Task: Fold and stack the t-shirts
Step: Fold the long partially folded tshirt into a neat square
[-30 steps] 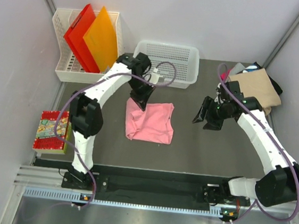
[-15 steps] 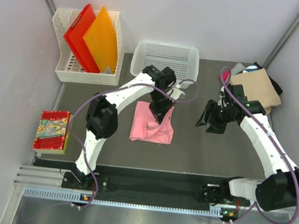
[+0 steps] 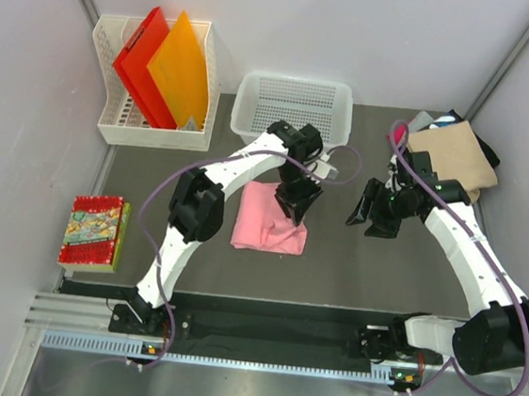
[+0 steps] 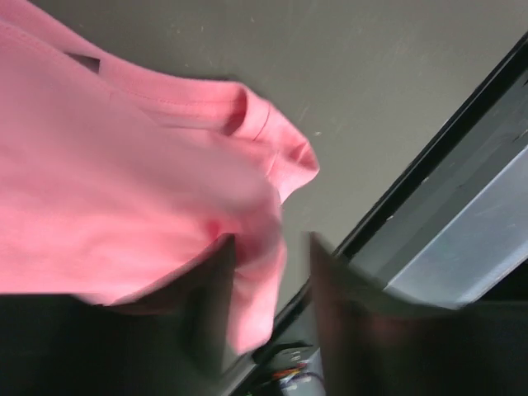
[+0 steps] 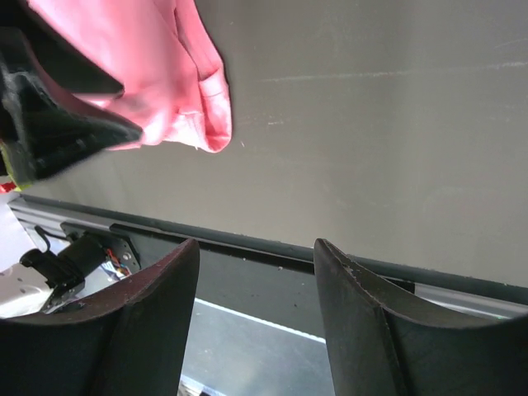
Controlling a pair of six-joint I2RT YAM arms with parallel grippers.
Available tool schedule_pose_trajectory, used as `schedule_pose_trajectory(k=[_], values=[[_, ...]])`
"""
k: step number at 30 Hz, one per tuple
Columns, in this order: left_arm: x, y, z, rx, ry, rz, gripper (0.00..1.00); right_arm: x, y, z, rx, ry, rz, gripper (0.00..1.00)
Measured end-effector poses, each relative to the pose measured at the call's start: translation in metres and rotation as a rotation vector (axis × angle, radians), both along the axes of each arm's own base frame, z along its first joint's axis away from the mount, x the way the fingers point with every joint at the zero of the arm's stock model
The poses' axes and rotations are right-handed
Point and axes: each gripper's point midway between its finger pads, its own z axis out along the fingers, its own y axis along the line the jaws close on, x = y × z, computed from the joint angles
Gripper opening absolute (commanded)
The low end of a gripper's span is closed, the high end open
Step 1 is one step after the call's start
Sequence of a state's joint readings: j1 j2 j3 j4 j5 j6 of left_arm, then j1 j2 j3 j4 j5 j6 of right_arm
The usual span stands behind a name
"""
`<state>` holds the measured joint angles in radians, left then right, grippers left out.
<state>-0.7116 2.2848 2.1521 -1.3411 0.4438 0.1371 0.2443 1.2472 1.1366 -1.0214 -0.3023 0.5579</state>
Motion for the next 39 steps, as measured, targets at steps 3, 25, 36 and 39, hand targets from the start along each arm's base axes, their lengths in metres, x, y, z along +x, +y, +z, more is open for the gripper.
schedule_pose_trajectory(k=[3,25,36,39], values=[[-0.001,-0.003,-0.006,0.001,0.02,0.0,0.77,0.0,0.0,0.0,0.0,-0.001,0.0,0.59],[0.019,0.136,0.021,-0.12,0.04,0.355,0.99,0.038,0.107,-0.065,0.066,0.167,0.18,0.61],[0.03,0.102,0.022,-0.236,-0.005,0.308,0.99,0.039,0.177,-0.074,0.222,0.207,0.267,0.6],[0.034,0.099,0.023,-0.25,-0.015,0.315,0.99,0.035,0.19,-0.076,0.269,0.217,0.284,0.6]])
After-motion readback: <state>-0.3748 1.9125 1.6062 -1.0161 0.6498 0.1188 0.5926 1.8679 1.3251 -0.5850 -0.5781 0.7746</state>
